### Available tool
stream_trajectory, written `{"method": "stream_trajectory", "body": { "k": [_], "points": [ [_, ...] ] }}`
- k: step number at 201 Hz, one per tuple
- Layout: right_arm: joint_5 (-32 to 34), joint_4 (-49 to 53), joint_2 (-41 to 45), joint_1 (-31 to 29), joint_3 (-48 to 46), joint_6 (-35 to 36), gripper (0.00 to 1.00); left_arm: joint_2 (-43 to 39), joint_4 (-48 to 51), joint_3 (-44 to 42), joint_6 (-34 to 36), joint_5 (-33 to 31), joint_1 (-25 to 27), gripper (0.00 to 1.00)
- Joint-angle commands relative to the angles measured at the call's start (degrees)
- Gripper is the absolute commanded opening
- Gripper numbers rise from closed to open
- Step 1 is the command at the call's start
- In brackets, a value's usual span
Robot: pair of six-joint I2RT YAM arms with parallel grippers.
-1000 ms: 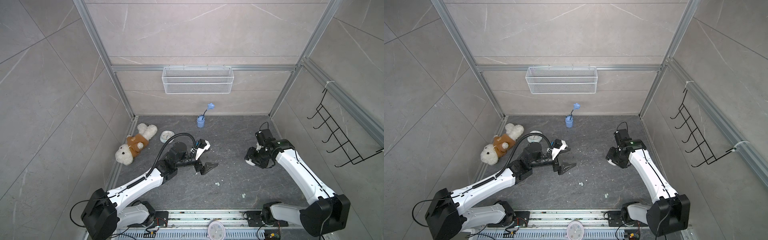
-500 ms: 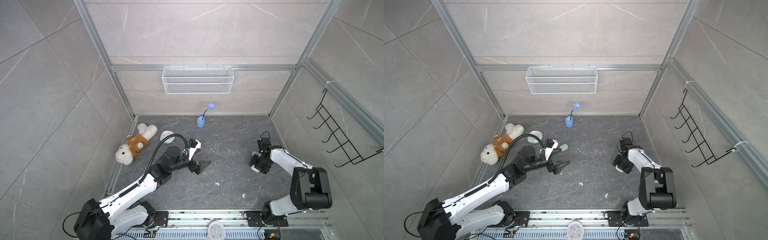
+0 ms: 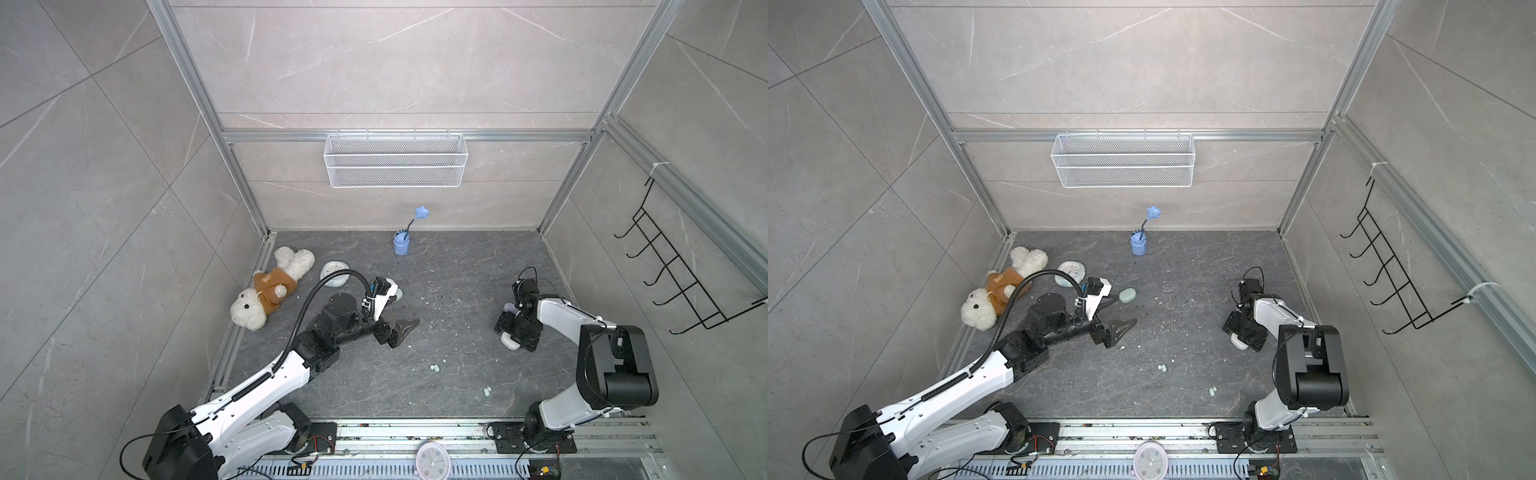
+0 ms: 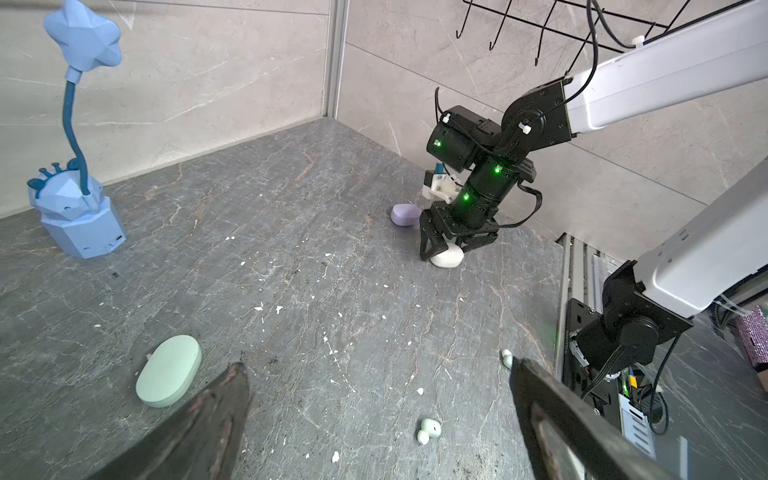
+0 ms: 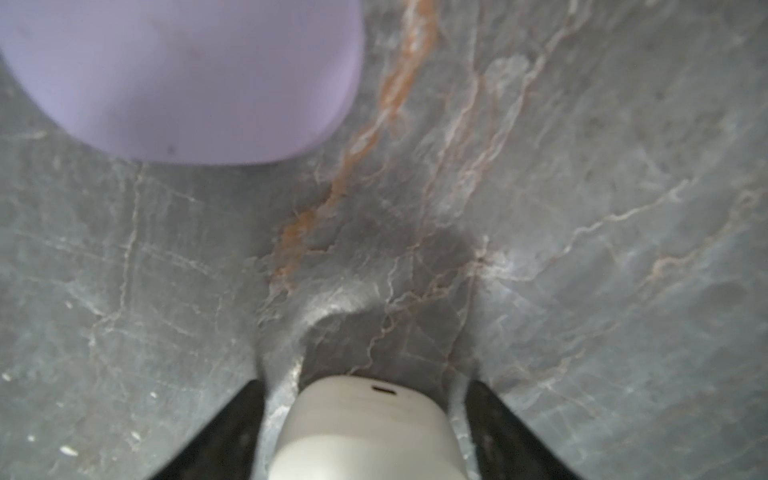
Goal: Insert the wireless bluetooth earbuds into the charging case
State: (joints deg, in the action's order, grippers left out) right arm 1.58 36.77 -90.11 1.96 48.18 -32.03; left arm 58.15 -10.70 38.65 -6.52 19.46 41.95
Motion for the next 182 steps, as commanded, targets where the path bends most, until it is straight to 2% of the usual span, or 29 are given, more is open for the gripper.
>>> {"method": "stream_trajectory", "body": {
  "k": [1,56,82,126,182],
  "points": [
    [0.4,0.8,0.1,0.3,-1.3,0.2,0.88,-2.7,0.3,-0.9,-1.7,-1.7,-0.4,1.0],
    [-2.2,7.4,8.5,0.0,1.1,3.6,0.96,-6.4,2.7,-3.1,-4.1,-5.9,-0.5,1.0],
    [-2.7,11.3,13.0,-2.2,3.9,5.7,0.98,-7.3,2.9,-4.9,-7.5,-7.5,-0.9,1.0],
    [-2.4,13.2,15.7,-12.9,11.5,7.1,1.0,-9.8,5.3,-7.4,-13.9,-7.8,-4.3,1.0],
    [-5.8,8.2,6.9,-26.3,21.8,9.1,1.0,-14.0,14.4,-6.4,-18.4,-9.0,-7.3,1.0]
  ]
}}
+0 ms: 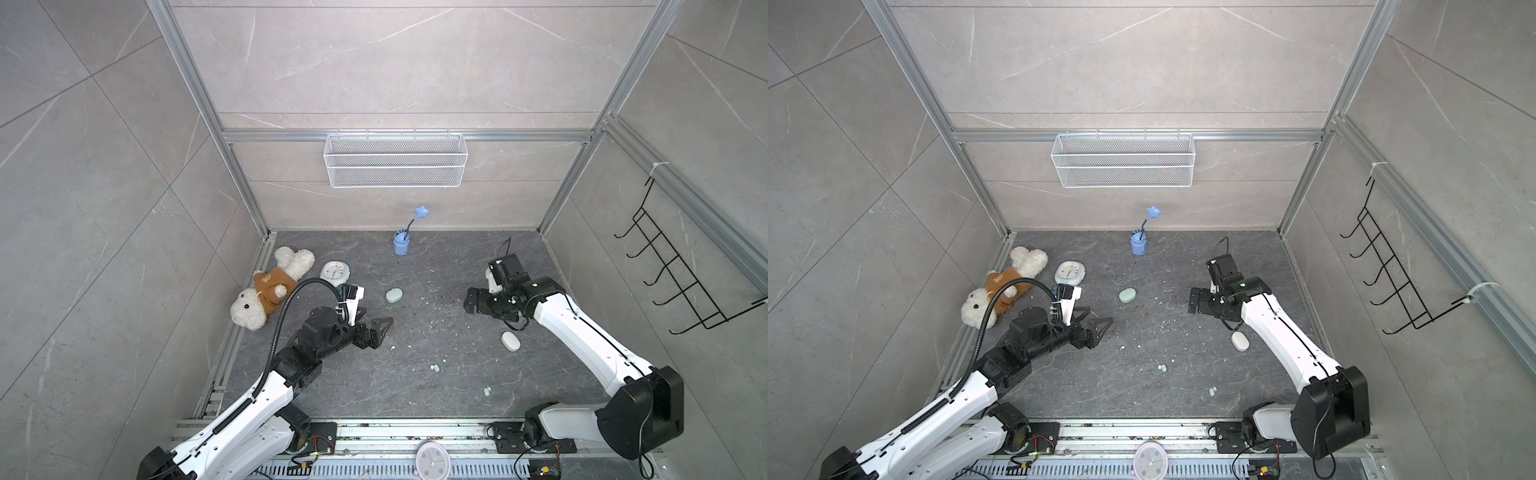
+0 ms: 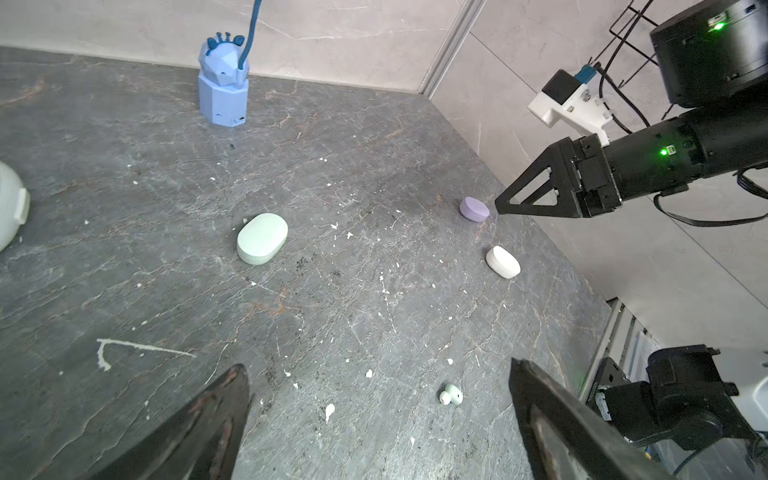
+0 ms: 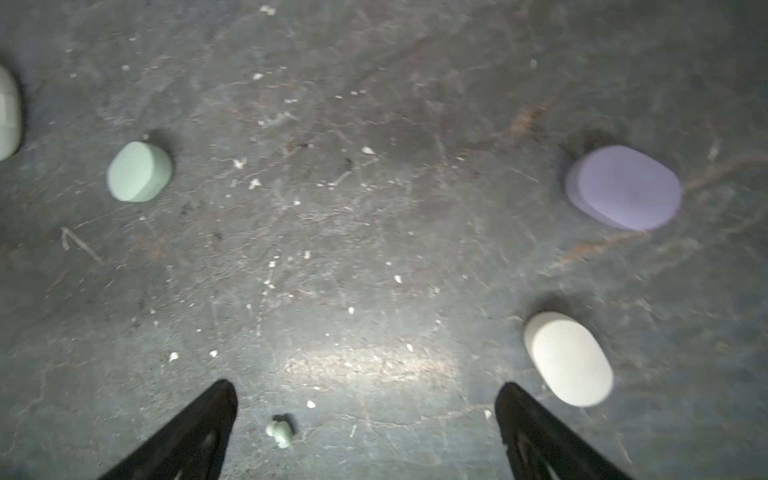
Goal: Insert the wireless bluetooth earbuds into the charging case
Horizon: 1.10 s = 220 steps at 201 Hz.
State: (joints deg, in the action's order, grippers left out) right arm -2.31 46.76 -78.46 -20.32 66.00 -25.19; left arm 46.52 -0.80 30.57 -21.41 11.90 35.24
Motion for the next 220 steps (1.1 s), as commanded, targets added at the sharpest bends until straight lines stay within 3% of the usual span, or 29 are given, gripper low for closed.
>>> {"method": "stream_trajectory", "body": {
  "k": [1,73,136,178,220],
  "points": [
    [-2.0,-2.0,-5.0,-4.3,4.2,2.3,1.0,-2.4,4.7,1.7,-3.5,-1.5,-0.6,1.0],
    [-4.5,-1.4,-29.1,-15.4,25.3,10.9,1.0,-5.8,11.2,1.7,-5.8,-3.6,-2.0,0.99],
    [-4.7,8.6,-48.3,-17.7,48.5,19.5,1.0,-8.2,13.2,1.4,-5.6,-3.2,-2.5,0.99],
    [-1.3,16.8,-61.4,-18.6,65.6,21.8,1.0,-8.2,12.9,1.4,-5.5,-2.7,-2.8,0.99],
    [0.6,22.4,-68.9,-18.6,77.8,22.1,0.97,-7.9,12.6,1.1,-5.4,-2.1,-3.4,0.99]
  ]
}}
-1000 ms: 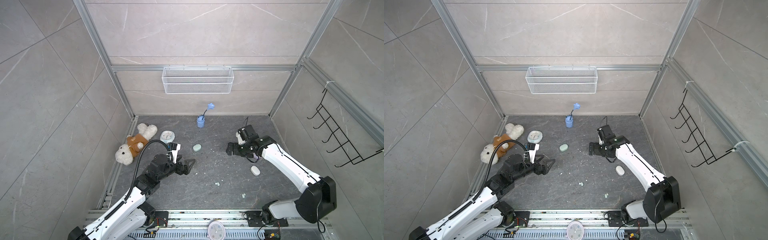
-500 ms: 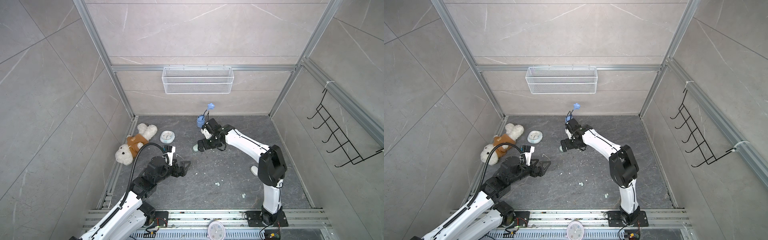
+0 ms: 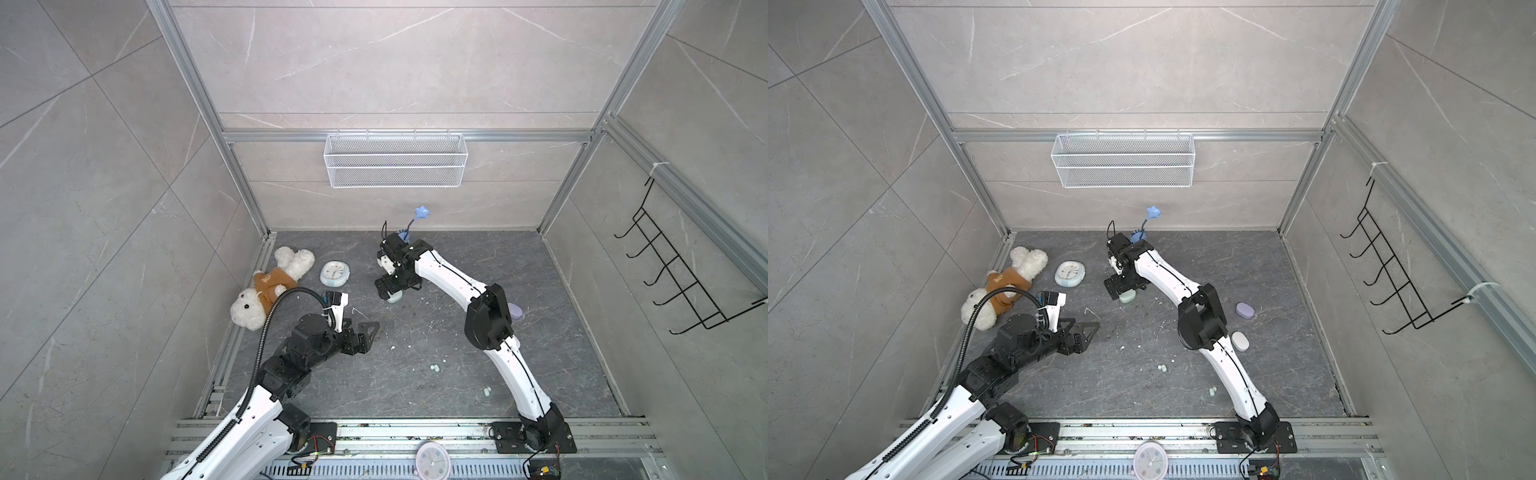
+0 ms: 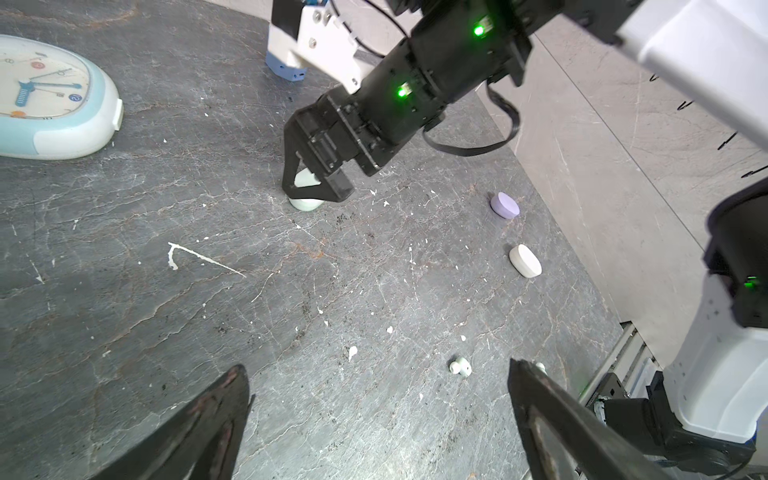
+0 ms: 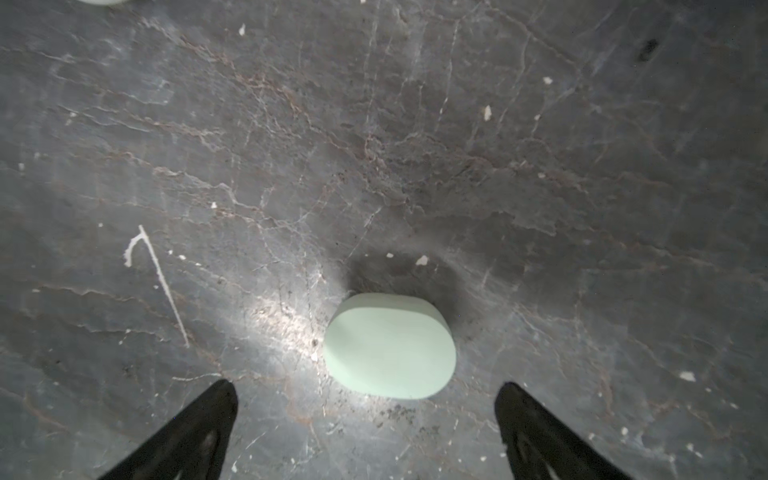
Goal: Insert the wireless bluetooth earbuds into the charging case
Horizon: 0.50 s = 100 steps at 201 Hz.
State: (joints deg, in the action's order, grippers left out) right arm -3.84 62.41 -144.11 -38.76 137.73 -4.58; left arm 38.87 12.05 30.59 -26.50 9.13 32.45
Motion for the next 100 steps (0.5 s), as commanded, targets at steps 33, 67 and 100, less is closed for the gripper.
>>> {"method": "stream_trajectory", "body": {
  "k": [33,67,100],
  "points": [
    [0.9,10.8,-9.0,-0.2,15.1,1.8,0.95,-0.5,-0.5,0.8,-0.4,1.3,-1.0,0.99],
    [0.9,14.2,-13.6,-0.2,22.0,1.6,0.91,-0.5,-0.7,0.8,-0.4,1.9,-1.5,0.99],
    [1.6,14.7,-14.3,-0.2,22.5,1.4,0.89,0.0,-1.0,0.9,-0.4,2.3,-1.5,0.99]
  ]
}}
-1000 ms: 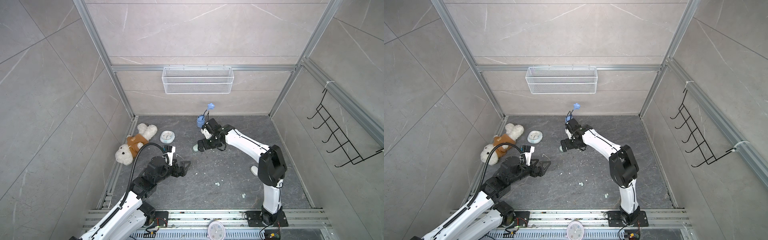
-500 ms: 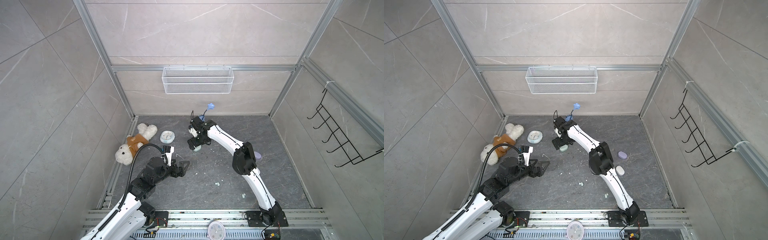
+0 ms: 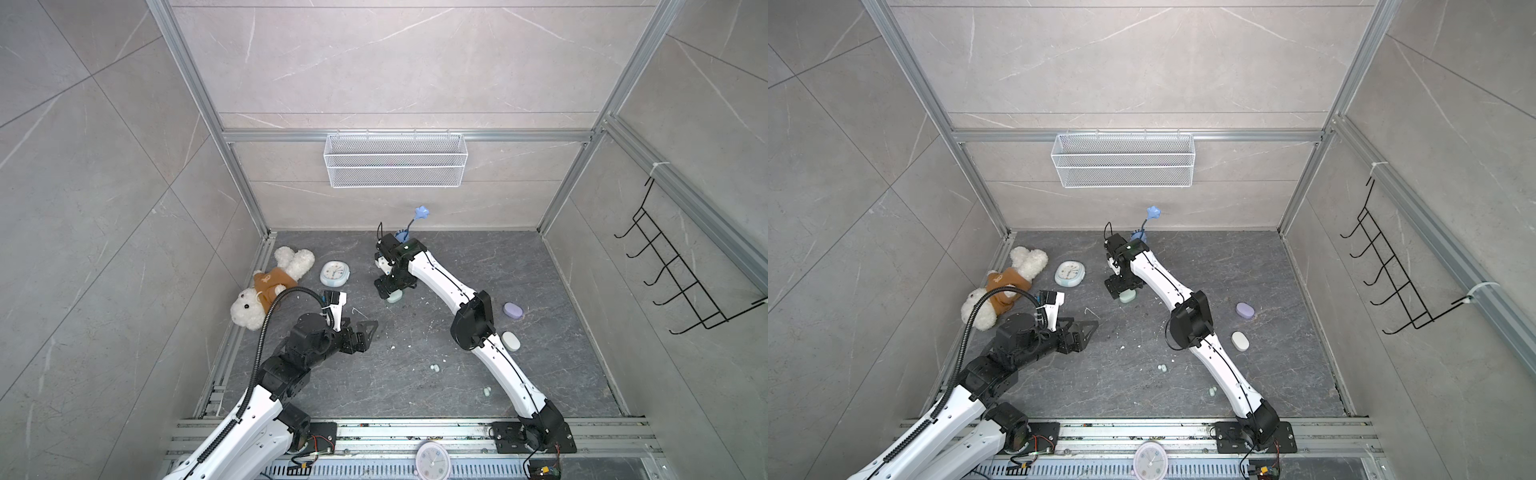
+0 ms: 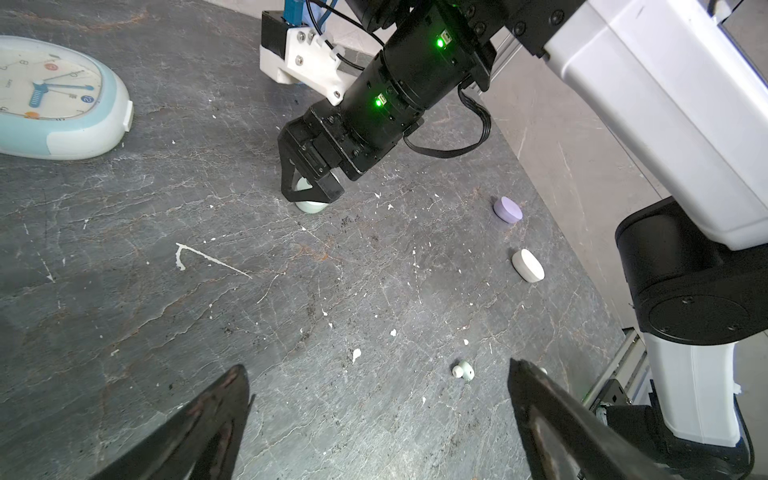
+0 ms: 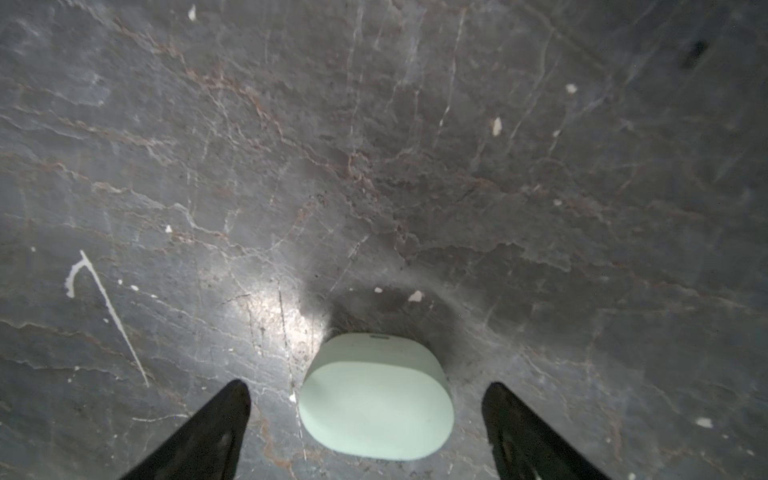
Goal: Insert the wireless bluetooth earbuds into the charging case
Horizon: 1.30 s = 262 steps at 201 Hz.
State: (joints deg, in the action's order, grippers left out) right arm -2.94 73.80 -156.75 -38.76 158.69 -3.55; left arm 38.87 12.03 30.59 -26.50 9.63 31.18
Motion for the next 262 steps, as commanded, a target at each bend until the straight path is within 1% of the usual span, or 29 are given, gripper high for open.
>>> {"method": "stream_trajectory", "body": {
  "k": [1,34,49,87,121,142,187,262],
  "points": [
    [0.7,3.3,-1.7,-0.2,1.5,0.4,0.89,0.0,-1.0,0.9,-0.5,1.9,-0.3,0.99],
    [0.8,2.9,-1.6,-0.2,0.8,0.4,0.85,0.4,-1.4,1.0,-0.6,2.1,-0.4,0.99],
    [0.8,2.7,-1.7,-0.2,0.6,0.2,0.8,0.4,-1.5,1.1,-0.6,2.1,-0.4,0.99],
    [1.1,3.0,-2.1,-0.3,0.4,0.2,0.73,0.2,-1.6,1.0,-0.8,2.1,-0.4,0.99],
    [1.2,2.9,-2.1,-0.4,0.1,0.0,0.71,0.4,-1.8,1.1,-0.8,2.2,-0.4,0.99],
    [1.2,3.0,-2.3,-0.5,0.2,-0.1,0.71,0.6,-1.9,1.1,-0.7,2.3,-0.3,0.99],
    [1.5,3.2,-2.8,-0.5,0.2,-0.3,0.76,0.6,-2.0,1.2,-0.7,2.5,-0.4,0.99],
    [2.1,2.7,-1.8,-0.6,1.2,-1.0,0.71,0.6,-1.9,1.4,-0.8,2.5,-0.5,0.99]
  ]
}}
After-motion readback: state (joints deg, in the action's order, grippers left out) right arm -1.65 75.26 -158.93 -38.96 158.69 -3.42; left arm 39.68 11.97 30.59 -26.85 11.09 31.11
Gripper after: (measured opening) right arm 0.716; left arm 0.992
